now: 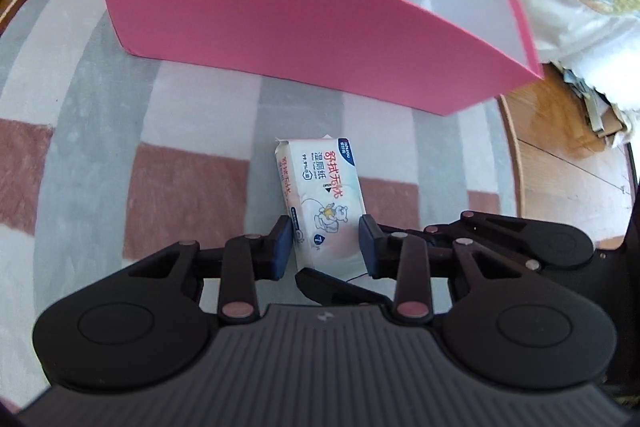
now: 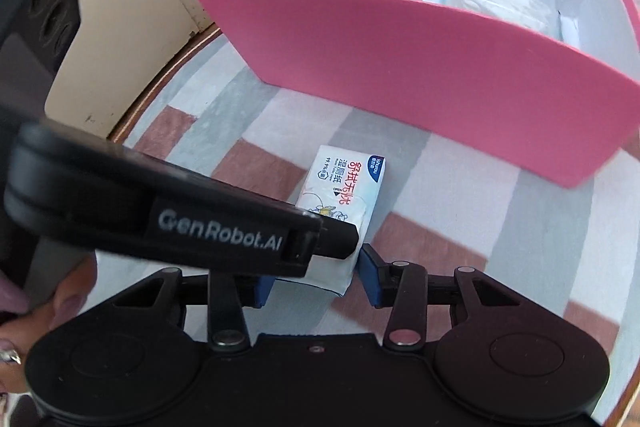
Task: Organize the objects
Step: 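Withdraw the left tool and lower it to the white tissue pack, then close the left gripper on the white tissue pack and lift it, then carry the tissue pack into the pink box and open the left gripper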
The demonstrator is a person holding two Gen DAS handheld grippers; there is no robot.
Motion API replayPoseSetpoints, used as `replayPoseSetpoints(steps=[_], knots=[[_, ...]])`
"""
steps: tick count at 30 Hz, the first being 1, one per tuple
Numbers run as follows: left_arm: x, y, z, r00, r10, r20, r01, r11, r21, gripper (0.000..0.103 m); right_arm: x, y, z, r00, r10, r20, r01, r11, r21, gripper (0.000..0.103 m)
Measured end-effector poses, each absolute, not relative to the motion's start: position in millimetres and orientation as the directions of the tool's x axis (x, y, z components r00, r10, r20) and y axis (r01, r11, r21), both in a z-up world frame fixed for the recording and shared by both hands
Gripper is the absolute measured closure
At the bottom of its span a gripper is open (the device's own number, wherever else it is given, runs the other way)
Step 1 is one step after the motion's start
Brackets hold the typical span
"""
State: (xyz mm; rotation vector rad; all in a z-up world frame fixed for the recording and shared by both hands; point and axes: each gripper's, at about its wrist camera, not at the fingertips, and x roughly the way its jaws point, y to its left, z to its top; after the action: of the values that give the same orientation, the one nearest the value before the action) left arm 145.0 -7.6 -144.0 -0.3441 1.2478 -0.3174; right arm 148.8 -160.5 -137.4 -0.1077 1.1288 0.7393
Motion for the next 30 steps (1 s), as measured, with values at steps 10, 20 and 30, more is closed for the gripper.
replayPoseSetpoints(steps=[10, 20, 30], knots=[[108, -21, -80, 0.239, -0.369, -0.898, 0.113, 0.929, -0.352, 0.069, 101, -178, -84, 0.204, 0.478, -0.854, -0.489, 0.806, 0.334, 0.055], [96, -15, -24, 0.309, -0.412, -0.857, 0.15, 0.911, -0.384, 0.07, 94, -175, -30, 0.25, 0.455, -0.855, -0.526, 0.805, 0.274, 0.055], [113, -7, 29, 0.388, -0.395, -0.833, 0.216, 0.917, -0.334, 0.07, 104, -174, 14, 0.328, 0.509, -0.796, -0.556, 0.785, 0.273, 0.054]])
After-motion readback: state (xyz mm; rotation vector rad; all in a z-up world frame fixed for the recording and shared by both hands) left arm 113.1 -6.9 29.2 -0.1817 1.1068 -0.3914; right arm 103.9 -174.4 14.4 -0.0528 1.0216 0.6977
